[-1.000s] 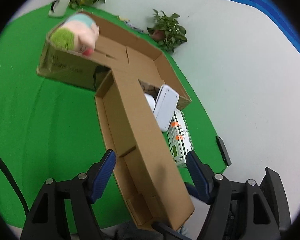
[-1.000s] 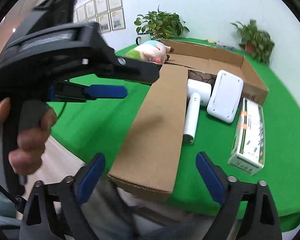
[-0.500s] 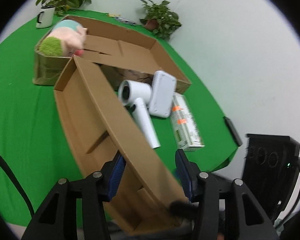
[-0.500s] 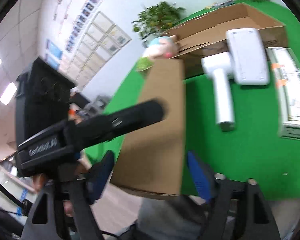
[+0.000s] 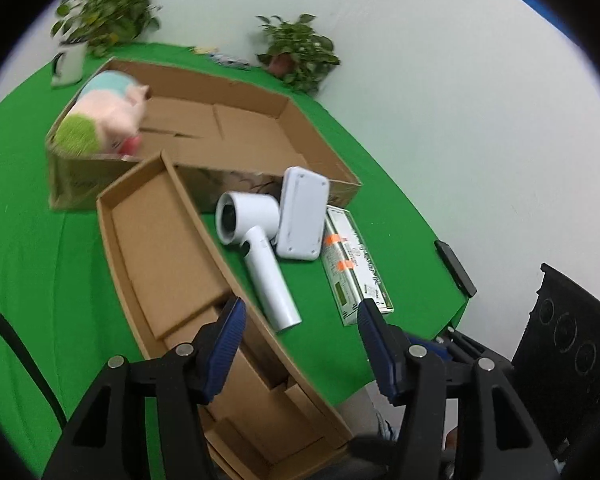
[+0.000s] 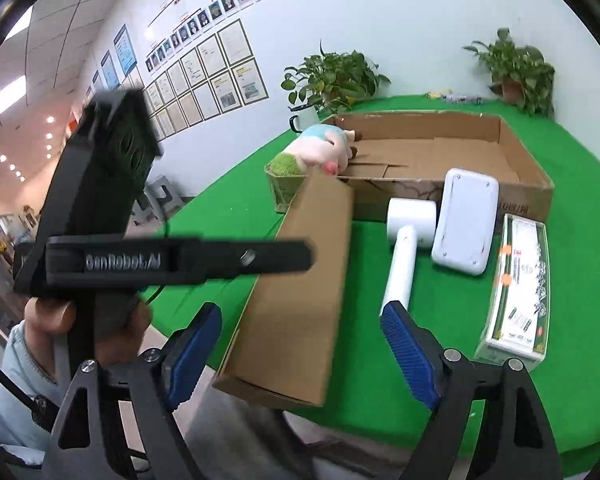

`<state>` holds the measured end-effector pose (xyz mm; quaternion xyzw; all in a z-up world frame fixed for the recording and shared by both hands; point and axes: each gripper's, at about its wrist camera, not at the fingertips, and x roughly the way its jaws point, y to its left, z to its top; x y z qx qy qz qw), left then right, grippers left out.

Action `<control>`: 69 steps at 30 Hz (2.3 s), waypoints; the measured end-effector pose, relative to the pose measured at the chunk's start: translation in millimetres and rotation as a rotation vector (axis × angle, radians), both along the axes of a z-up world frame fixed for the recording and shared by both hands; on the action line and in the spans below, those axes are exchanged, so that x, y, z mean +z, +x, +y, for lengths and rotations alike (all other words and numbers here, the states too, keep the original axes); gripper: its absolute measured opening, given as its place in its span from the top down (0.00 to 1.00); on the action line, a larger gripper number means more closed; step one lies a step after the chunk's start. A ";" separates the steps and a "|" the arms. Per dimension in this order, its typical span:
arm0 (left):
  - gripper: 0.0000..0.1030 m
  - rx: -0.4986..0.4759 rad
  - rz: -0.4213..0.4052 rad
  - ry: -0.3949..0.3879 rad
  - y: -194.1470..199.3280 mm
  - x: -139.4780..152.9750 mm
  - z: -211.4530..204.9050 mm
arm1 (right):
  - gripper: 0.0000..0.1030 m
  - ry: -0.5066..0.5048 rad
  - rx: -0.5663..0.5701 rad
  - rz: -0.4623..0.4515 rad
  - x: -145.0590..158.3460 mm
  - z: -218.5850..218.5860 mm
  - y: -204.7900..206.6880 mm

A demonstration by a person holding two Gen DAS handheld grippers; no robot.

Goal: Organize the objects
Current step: 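Lift the narrow cardboard box with the right gripper and carry it over the large box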

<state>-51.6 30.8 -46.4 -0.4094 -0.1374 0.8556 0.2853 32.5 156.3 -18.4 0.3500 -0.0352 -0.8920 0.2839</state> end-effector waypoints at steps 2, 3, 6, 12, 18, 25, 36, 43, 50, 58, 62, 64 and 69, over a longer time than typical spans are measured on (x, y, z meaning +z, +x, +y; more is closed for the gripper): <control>0.45 -0.014 0.017 -0.013 -0.5 4.6 5.0 | 0.20 0.014 0.001 -0.001 -1.7 -2.2 1.4; 0.45 -0.012 0.021 -0.014 1.5 5.6 2.6 | 0.20 0.015 -0.005 -0.004 -3.0 -3.4 -0.2; 0.43 0.045 0.008 -0.048 6.3 0.2 -9.3 | 0.20 0.037 -0.042 -0.018 -11.6 -3.4 -9.5; 0.43 0.134 -0.090 -0.080 16.1 -35.2 -31.9 | 0.50 0.127 -0.131 -0.141 -55.0 3.9 -39.7; 0.44 0.193 -0.115 -0.069 17.9 -49.0 -50.3 | 0.74 0.077 -0.032 -0.163 -63.0 -26.4 -32.3; 0.66 0.190 -0.124 -0.083 -0.4 -55.9 -46.9 | 0.70 0.068 -0.106 -0.182 -64.1 -29.1 -58.9; 0.81 0.192 -0.123 -0.186 20.9 -59.5 -37.6 | 0.87 0.151 -0.133 -0.192 -68.5 -47.7 -50.7; 0.83 0.205 -0.067 -0.204 26.0 -43.5 -30.7 | 0.87 0.144 -0.174 -0.141 -57.5 -44.6 -38.4; 0.85 0.237 0.129 -0.221 19.8 18.4 -26.3 | 0.87 0.084 -0.220 0.043 -5.3 -37.8 -35.8; 0.85 0.243 0.256 -0.242 -10.3 69.9 -21.2 | 0.88 0.036 -0.246 0.129 42.6 -36.5 -69.0; 0.85 0.238 0.297 -0.242 -27.8 89.1 -18.8 | 0.88 0.031 -0.263 0.171 65.6 -35.1 -83.9; 0.85 0.242 0.311 -0.240 -39.4 98.3 -18.3 | 0.88 0.023 -0.265 0.176 76.2 -33.8 -95.5; 0.85 0.260 0.334 -0.240 -72.0 118.8 -20.3 | 0.88 0.026 -0.262 0.187 100.7 -37.6 -130.3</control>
